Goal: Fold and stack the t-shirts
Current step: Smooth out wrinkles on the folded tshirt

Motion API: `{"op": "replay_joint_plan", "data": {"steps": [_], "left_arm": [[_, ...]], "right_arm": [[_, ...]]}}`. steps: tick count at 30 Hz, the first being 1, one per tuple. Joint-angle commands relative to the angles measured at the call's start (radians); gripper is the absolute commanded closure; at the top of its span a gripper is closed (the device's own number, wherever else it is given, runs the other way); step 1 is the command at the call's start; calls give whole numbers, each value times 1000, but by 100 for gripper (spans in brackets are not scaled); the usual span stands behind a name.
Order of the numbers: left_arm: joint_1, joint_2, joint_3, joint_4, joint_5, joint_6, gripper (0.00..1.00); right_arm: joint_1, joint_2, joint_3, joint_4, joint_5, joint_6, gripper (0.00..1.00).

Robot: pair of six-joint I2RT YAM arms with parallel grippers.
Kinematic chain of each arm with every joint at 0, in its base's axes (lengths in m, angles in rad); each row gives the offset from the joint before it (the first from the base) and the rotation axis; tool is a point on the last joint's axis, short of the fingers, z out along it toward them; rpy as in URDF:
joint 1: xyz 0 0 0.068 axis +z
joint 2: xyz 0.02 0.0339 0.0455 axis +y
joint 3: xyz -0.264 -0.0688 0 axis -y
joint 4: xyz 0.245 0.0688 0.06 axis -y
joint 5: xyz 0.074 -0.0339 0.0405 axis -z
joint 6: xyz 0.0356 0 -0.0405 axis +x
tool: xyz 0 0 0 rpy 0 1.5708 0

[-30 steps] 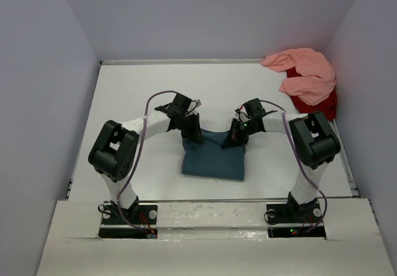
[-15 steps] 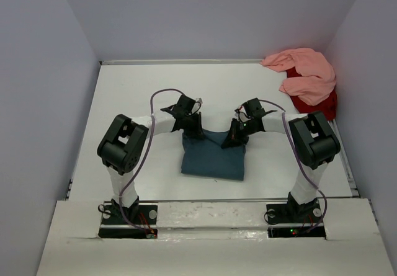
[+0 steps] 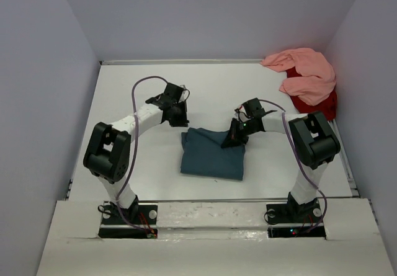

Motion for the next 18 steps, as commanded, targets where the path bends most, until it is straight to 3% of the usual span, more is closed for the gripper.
{"op": "replay_joint_plan", "data": {"steps": [1,12,17,18], "left_arm": [[14,-126,79,-105,-16,26,100],[-14,-204,61,-85,350,-32,100],[-12,-221,5,-99,356,-11,100],[-14,-224,-5,-105,363,2,100]], "right_arm": [[9,-18,14,-17,49,-33,100],[9,-24,51,-32,42,-40,100],[9,-61,126,-86,42,-49,100],[9,-73,140,-92,30,-49,91]]}}
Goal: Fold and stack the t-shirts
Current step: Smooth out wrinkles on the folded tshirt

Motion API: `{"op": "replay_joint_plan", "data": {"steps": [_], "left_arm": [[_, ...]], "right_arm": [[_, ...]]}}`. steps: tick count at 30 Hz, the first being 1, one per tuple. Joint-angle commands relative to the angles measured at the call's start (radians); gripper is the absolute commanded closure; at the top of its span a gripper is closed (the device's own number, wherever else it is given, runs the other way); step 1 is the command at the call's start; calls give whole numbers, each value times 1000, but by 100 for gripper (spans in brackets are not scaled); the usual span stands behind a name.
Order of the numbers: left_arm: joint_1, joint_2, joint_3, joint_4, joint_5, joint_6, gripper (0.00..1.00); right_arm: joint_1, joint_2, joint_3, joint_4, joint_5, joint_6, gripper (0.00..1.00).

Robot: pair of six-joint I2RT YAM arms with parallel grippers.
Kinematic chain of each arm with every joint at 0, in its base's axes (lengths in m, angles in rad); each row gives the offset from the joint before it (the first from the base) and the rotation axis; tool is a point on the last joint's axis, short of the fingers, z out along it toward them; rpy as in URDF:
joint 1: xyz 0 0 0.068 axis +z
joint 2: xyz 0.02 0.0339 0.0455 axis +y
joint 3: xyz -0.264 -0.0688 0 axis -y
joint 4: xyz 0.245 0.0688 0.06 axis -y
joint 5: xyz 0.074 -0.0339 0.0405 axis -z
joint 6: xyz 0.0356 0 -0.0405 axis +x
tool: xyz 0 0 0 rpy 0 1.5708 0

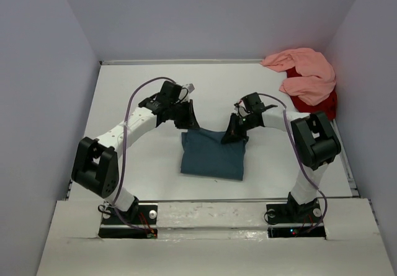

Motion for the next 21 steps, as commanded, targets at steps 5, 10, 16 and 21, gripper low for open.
{"op": "replay_joint_plan", "data": {"steps": [5,10,16,21], "left_arm": [[2,-45,-52,-18,90,30,100],[-2,-51,-53,-39,75,42,92],[-6,-69,-62,-118,-28,81,61],[-6,-102,-171,-145,-74,81,20]], "right_arm": [[9,-130,150,-70,3,-32,48],[9,-196,245,-188,74,-102,45],[9,-314,210,-369,233,-187,34],[9,-405,120,-397,257,-195,30]]}}
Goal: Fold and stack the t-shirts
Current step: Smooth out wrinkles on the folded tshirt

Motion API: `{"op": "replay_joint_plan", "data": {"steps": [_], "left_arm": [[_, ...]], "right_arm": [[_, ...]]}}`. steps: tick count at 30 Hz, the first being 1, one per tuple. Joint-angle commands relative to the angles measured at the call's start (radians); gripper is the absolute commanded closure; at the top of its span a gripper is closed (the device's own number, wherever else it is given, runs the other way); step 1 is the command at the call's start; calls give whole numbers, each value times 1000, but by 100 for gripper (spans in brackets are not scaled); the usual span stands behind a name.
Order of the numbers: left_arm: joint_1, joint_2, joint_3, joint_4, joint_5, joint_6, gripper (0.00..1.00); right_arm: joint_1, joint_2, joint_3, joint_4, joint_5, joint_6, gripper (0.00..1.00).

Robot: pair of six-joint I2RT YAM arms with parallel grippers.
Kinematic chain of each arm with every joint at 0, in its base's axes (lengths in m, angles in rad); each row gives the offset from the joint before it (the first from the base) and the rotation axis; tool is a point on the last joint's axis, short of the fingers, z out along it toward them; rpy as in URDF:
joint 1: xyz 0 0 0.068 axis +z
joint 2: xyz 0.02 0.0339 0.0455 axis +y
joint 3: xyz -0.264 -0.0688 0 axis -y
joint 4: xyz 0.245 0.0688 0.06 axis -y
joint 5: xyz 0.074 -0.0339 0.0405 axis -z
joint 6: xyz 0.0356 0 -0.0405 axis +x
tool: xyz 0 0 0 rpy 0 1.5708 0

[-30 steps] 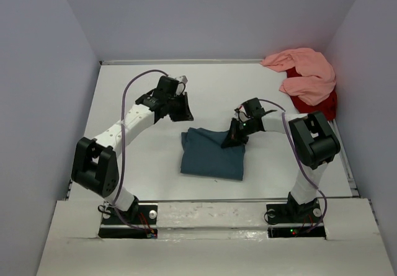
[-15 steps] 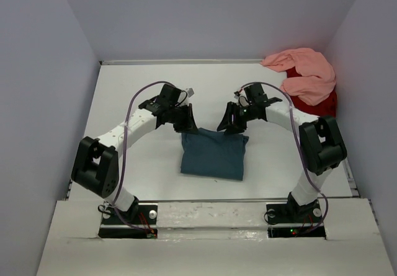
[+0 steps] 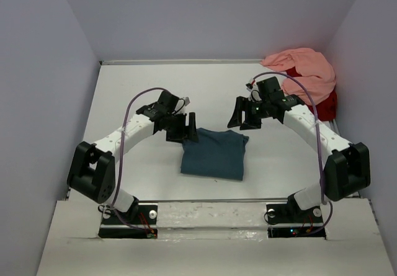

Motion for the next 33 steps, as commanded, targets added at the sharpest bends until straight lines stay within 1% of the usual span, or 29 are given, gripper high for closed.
{"op": "replay_joint_plan", "data": {"steps": [1,7,12,18,28,31,33], "left_arm": [[-5,-62,-87,-61,-58,6,16],[-5,-16,-188,-5,-72,-34,14],[-5,-10,-265,63,-84,-26,13],[-5,113,-257,123,-29,-18,13],[-7,225,-188,176,46,-5,15],[-7,245,-176,183,59,-3,17],[-7,259,-168,189,60,-1,20]], "right_arm": [[9,-83,-67,-74,51,-30,30],[9,-162,-110,-73,40,4,30],[9,-203,-102,-102,51,4,29],[9,-251,-108,-116,54,35,29],[9,-304,-148,-139,69,55,29],[9,-315,-160,-140,74,59,29],[9,-318,-162,-142,72,61,29]]}}
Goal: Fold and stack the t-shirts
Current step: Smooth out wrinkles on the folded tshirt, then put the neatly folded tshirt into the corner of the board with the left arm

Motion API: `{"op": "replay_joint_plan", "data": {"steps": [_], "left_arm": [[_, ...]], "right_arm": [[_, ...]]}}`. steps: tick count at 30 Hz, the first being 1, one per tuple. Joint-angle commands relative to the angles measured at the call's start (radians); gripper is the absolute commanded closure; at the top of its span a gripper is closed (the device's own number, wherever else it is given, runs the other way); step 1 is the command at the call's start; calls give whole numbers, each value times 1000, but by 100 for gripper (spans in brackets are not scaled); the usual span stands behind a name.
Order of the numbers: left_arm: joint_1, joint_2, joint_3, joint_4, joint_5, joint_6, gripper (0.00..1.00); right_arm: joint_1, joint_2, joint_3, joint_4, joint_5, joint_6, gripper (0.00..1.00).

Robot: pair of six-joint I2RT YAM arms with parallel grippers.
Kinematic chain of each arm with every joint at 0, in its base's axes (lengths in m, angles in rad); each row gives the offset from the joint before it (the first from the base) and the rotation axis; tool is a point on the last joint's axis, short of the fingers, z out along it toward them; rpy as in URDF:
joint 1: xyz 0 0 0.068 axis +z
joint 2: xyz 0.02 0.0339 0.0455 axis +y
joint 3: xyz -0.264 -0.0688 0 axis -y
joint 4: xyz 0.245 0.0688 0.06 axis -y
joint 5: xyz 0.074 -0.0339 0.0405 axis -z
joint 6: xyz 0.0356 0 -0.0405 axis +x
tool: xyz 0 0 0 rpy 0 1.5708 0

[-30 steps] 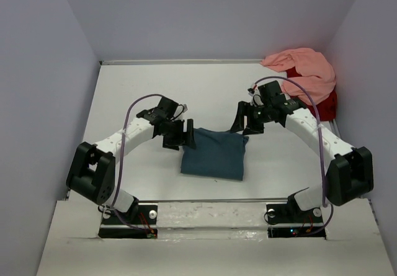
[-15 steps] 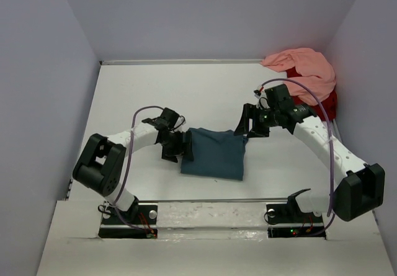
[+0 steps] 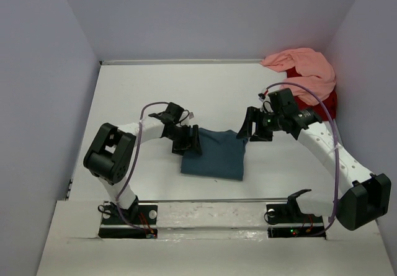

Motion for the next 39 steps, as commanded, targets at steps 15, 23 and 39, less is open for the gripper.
{"op": "replay_joint_plan", "data": {"steps": [15,23,39], "left_arm": [[-16,225,58,1,-4,58,71],[-14,253,129,-53,-66,60,100],[170,432,503,-179,-183,76,100]], "right_arm": [[9,-49,-14,-13,26,18,29],[9,-52,-17,-11,31,24,29],[9,-64,7,-33,26,17,29]]}}
